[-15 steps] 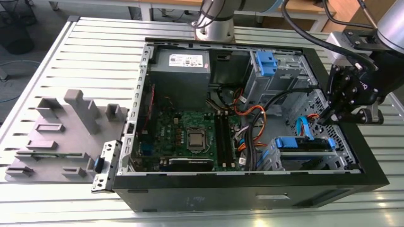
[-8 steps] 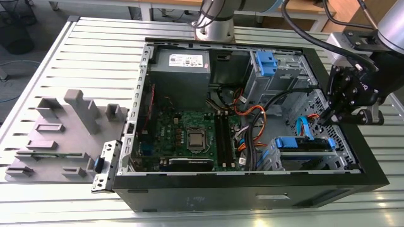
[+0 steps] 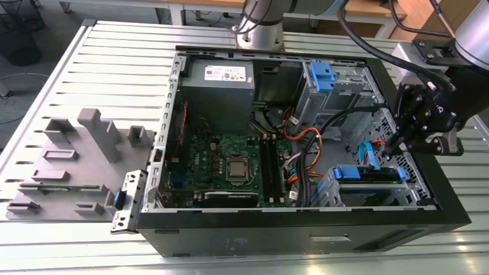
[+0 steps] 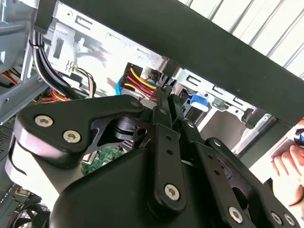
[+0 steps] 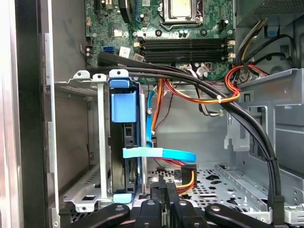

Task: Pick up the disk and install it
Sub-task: 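Insert the second disk wire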

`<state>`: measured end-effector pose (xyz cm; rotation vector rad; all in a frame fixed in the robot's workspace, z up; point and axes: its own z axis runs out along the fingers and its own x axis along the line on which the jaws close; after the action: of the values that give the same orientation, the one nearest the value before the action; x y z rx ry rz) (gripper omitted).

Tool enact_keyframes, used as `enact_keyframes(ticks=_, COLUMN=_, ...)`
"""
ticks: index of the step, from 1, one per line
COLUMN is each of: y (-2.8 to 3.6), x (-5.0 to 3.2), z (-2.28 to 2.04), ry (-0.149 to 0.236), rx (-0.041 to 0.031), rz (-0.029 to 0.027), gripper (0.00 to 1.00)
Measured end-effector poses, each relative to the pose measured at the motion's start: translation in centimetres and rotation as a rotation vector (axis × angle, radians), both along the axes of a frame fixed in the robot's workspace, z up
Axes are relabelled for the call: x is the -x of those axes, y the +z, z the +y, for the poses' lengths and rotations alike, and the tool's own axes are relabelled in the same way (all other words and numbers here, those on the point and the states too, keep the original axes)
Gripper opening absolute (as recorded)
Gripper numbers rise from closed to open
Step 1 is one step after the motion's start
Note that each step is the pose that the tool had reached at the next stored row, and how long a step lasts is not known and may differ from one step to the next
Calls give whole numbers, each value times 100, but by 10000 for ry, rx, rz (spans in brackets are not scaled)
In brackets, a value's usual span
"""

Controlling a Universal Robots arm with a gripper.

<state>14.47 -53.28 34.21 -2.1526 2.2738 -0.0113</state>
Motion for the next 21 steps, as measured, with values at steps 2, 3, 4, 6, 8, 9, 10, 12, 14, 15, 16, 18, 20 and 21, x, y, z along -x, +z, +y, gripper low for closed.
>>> enact_keyframes(ticks=2, y=0, x=15, z=-20, ry=1, rx=0, rz=-7, gripper=16)
enact_keyframes(ticks=3, y=0, x=22, z=-33, ry=0, rx=0, rz=-11, gripper=16)
enact_keyframes(ticks=4, y=0, x=30, z=-47, ry=0, rx=0, rz=-16, gripper=16)
enact_keyframes(ticks=6, y=0, x=45, z=-76, ry=0, rx=-1, rz=-26, gripper=16)
enact_keyframes(ticks=8, y=0, x=58, z=-106, ry=0, rx=0, rz=-34, gripper=16)
enact_keyframes(ticks=9, y=0, x=65, z=-122, ry=0, rx=0, rz=-36, gripper=16)
enact_keyframes(ticks=10, y=0, x=66, z=-137, ry=1, rx=0, rz=-38, gripper=16)
enact_keyframes(ticks=12, y=0, x=66, z=-165, ry=2, rx=-1, rz=-38, gripper=16)
enact_keyframes(ticks=14, y=1, x=68, z=-189, ry=1, rx=1, rz=-38, gripper=16)
enact_keyframes(ticks=15, y=0, x=69, z=-196, ry=1, rx=1, rz=-38, gripper=16)
enact_keyframes(ticks=16, y=0, x=74, z=-199, ry=-2, rx=1, rz=-38, gripper=16)
enact_keyframes(ticks=18, y=0, x=76, z=-210, ry=0, rx=-1, rz=-38, gripper=16)
enact_keyframes(ticks=20, y=0, x=77, z=-229, ry=2, rx=0, rz=-38, gripper=16)
enact_keyframes(ticks=21, y=0, x=77, z=-238, ry=1, rx=-1, rz=-39, gripper=16)
